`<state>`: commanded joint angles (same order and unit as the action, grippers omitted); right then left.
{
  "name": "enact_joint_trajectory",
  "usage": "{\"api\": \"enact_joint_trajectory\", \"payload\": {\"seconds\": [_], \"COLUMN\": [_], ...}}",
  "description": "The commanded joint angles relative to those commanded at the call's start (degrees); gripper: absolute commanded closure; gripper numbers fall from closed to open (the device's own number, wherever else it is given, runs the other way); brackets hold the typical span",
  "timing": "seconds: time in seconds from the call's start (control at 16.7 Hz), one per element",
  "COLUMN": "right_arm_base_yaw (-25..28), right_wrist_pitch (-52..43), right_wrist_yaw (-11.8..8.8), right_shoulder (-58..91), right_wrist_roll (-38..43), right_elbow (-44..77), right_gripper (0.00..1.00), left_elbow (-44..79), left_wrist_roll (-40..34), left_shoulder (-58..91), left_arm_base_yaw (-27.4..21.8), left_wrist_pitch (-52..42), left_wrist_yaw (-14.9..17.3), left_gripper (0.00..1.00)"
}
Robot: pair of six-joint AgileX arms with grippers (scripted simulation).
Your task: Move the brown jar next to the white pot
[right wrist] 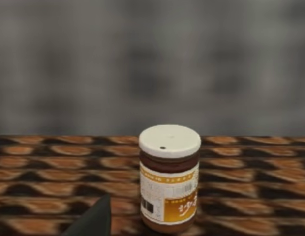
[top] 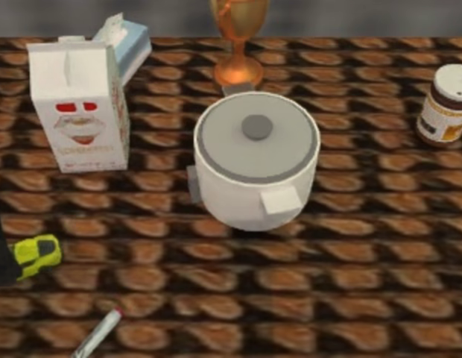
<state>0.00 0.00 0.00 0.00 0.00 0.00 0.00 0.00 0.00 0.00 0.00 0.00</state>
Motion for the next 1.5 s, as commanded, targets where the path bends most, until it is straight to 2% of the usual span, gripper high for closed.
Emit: {"api": "enact_joint_trajectory", "payload": {"seconds": [0.3,0.6,0.96,1.5], "right_arm_base_yaw": [-0.2,-0.6,-0.6,-0.4], "right_wrist_pitch": [-1.5,-10.0,-27.8,-60.6], "right_wrist_yaw": [0.2,0.4,0.0,-0.8], "right_shoulder": [2.5,16.5,45.5,100.0], "right_wrist_roll": [-0.4,-2.6,-7.3,-16.2], "right_elbow": [3.0,18.1,47.8,104.2], "right_gripper": [0.00,0.00,0.00,0.00], "left_elbow": [0.0,0.0,0.0,0.0], "left_wrist_roll": [0.0,0.0,0.0,0.0], "left_shoulder": [0.0,0.0,0.0,0.0], "left_arm_base_yaw": [0.0,0.0,0.0,0.0], "left_wrist_pitch": [0.0,0.0,0.0,0.0], "left_wrist_yaw": [0.0,0.0,0.0,0.0], "left_gripper": [0.00,0.00,0.00,0.00]}}
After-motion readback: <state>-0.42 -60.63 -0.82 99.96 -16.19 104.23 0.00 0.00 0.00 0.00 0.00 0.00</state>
